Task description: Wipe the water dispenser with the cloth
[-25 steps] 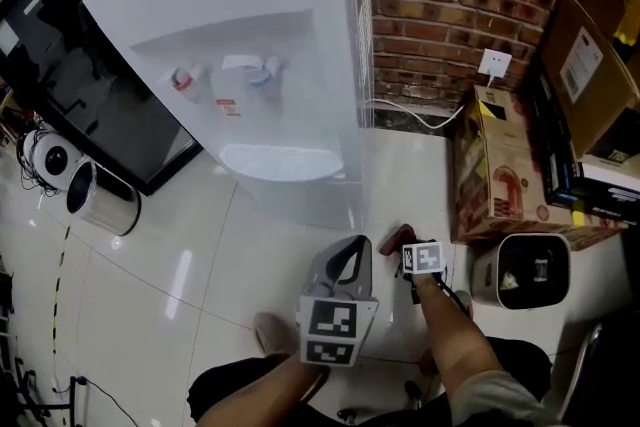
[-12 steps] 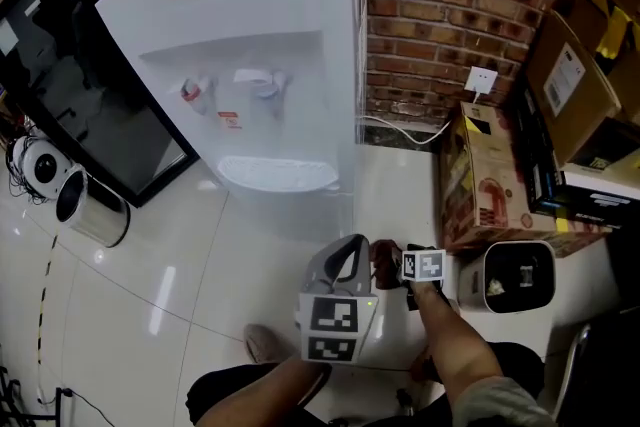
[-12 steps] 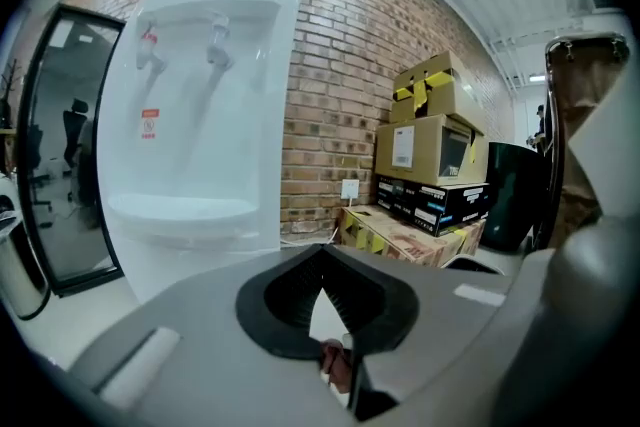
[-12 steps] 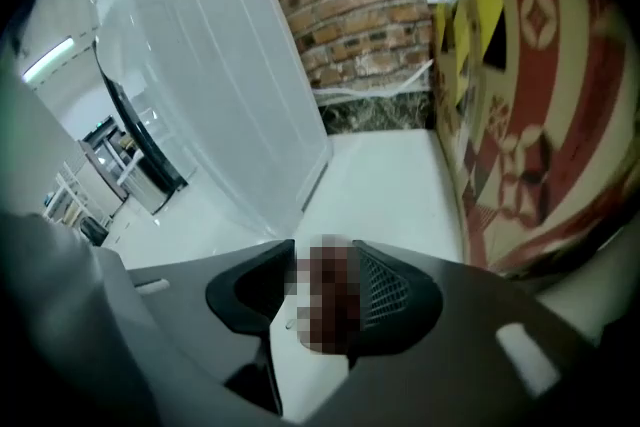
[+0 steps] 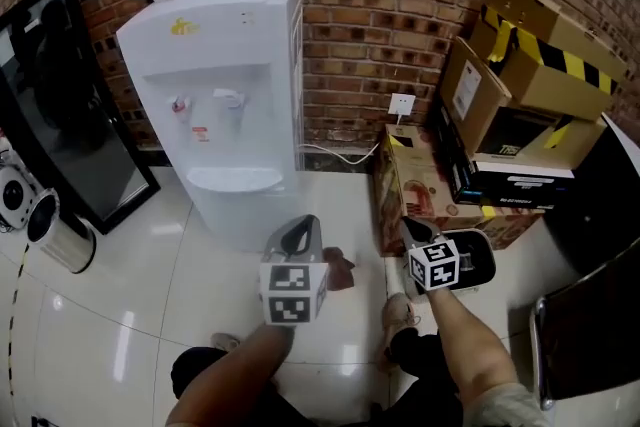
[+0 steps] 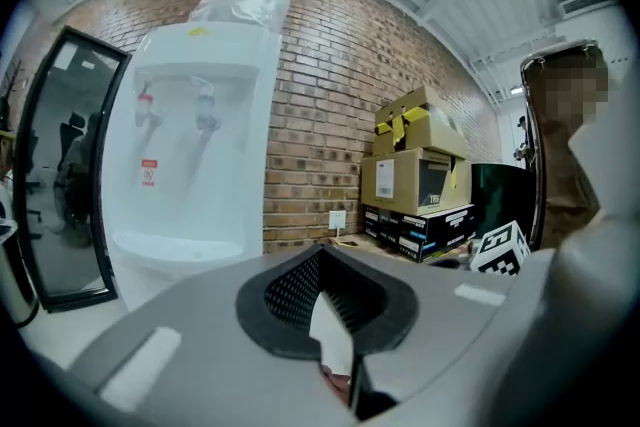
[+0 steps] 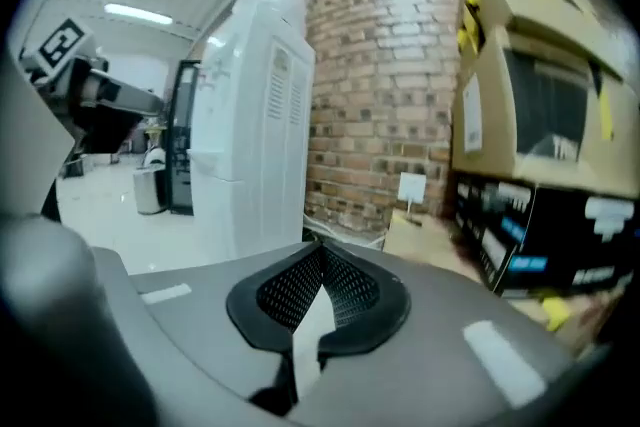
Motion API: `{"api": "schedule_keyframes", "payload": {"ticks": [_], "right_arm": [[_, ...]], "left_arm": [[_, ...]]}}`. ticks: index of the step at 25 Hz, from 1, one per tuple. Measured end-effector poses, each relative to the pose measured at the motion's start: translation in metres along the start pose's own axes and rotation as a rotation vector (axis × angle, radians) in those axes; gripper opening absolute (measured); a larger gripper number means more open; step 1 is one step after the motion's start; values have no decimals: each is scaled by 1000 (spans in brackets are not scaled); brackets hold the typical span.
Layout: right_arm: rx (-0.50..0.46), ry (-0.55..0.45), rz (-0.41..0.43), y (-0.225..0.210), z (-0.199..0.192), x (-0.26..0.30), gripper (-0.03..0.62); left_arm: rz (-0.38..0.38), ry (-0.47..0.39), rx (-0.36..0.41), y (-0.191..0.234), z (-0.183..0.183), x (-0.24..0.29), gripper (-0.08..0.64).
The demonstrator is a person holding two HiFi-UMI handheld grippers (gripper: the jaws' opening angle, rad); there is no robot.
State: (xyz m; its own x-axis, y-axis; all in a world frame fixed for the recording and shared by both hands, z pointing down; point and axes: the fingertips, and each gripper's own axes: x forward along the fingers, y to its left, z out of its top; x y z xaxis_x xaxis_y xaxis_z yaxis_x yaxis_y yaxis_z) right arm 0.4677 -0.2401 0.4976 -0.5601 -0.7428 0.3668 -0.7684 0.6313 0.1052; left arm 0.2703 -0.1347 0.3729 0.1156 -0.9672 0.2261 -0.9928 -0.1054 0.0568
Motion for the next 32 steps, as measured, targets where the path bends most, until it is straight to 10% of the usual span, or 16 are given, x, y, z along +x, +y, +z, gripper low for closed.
{"api": "schedule_keyframes", "payload": {"ticks": [5, 14, 32], "right_arm": [[-284, -82, -26, -23, 44, -78, 11], [90, -403, -101, 46, 194, -200, 12], [146, -326, -67, 91, 154, -219, 11]], "left_arm": [[-40, -30, 18, -12, 10, -13, 0], [-50, -118, 47, -32, 48, -66, 0], [-29, -132, 47, -38, 47, -117, 0]]}}
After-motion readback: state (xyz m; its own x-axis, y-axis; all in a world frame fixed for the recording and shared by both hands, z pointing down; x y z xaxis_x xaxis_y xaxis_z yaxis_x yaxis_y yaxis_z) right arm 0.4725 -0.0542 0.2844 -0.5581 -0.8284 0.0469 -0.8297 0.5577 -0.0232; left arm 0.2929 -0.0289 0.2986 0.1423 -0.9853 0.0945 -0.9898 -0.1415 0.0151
